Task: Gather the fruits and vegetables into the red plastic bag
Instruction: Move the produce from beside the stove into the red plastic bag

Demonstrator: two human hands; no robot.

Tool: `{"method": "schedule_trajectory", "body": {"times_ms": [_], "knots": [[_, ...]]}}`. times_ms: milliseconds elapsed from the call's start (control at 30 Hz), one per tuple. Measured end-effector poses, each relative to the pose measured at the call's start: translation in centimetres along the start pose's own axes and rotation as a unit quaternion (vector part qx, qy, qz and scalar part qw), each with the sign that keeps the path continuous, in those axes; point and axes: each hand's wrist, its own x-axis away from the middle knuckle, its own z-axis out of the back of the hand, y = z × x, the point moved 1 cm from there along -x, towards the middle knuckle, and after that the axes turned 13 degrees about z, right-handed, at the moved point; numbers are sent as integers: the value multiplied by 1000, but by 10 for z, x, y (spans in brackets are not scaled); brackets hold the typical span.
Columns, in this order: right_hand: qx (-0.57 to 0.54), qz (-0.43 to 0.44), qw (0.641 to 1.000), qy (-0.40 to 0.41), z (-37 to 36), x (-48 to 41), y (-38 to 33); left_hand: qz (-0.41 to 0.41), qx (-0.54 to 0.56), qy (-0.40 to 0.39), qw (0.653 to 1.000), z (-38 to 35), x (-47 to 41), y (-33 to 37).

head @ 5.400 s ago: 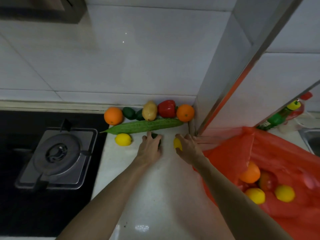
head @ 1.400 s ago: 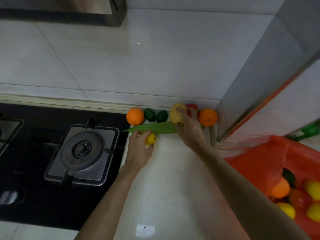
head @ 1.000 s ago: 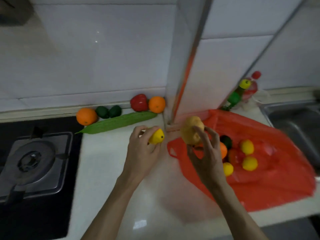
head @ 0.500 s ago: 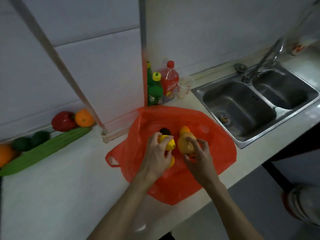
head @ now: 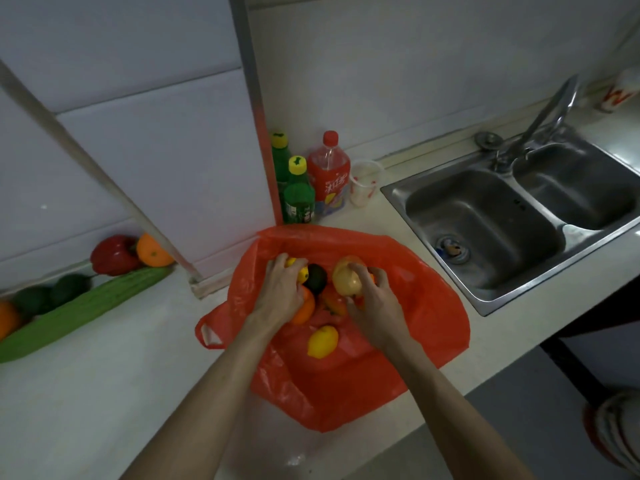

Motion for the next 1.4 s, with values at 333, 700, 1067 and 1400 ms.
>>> {"method": "schedule_trajectory", "body": {"times_ms": [333,700,1067,1400], "knots": [[65,25,998,-11,18,12,-31,-74,98,-1,992,37,47,0],[17,224,974,-34,-27,16,-174,23,118,73,990,113,146,-110],[-22,299,944,-138,-146,-34,-299,201,69,136,968,174,191,-296],[94,296,944,-111,-207,-168,-344,257,14,154,954,243,112,-417]]}}
